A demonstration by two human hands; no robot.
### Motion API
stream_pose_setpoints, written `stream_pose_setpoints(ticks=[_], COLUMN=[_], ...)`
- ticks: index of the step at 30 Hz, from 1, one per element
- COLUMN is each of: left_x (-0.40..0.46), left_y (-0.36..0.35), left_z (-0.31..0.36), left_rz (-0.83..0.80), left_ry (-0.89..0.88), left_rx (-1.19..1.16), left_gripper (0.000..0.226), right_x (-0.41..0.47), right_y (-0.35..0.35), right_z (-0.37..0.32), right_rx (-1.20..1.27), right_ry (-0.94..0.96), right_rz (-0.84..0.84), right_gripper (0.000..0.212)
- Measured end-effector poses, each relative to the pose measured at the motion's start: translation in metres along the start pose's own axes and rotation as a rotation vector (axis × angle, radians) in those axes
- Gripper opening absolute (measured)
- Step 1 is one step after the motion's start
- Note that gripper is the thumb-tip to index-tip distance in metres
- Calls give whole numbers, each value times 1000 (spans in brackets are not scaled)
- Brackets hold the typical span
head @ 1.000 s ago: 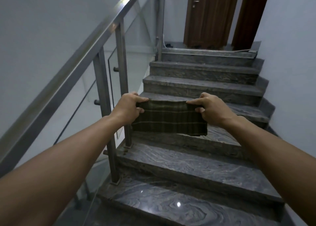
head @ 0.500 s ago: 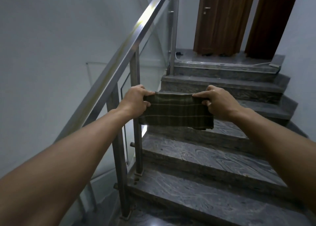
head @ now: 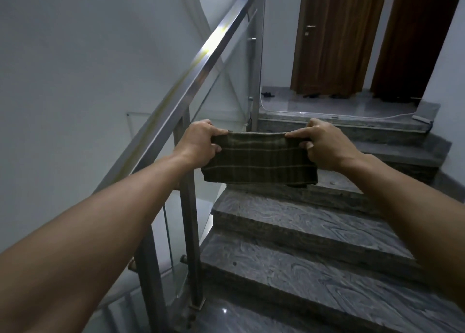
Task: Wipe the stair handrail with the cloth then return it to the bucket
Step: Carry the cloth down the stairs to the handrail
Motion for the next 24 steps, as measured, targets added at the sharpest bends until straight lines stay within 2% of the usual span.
stream_pose_setpoints(ticks=[11, 24], left_x=[128, 240], left_y=[23, 46], left_z=[18, -15], left_rz=[2, 75], left_ry=[38, 6], left_rx=[44, 92], left_gripper=[43, 43], right_x=[125, 253], right_y=[52, 70], right_z=[31, 26], right_rx=[74, 74], right_ry=[1, 53], right_rz=[-30, 46], right_gripper=[34, 35])
Point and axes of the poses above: each hand's wrist, its own x-axis towards the middle knuckle, its own y-axis out of the back of the hand, z = x × y, the point moved 4 cm from there along x, towards the middle knuckle, and after that the axes turned 12 degrees about -y, right-handed, at the moved point
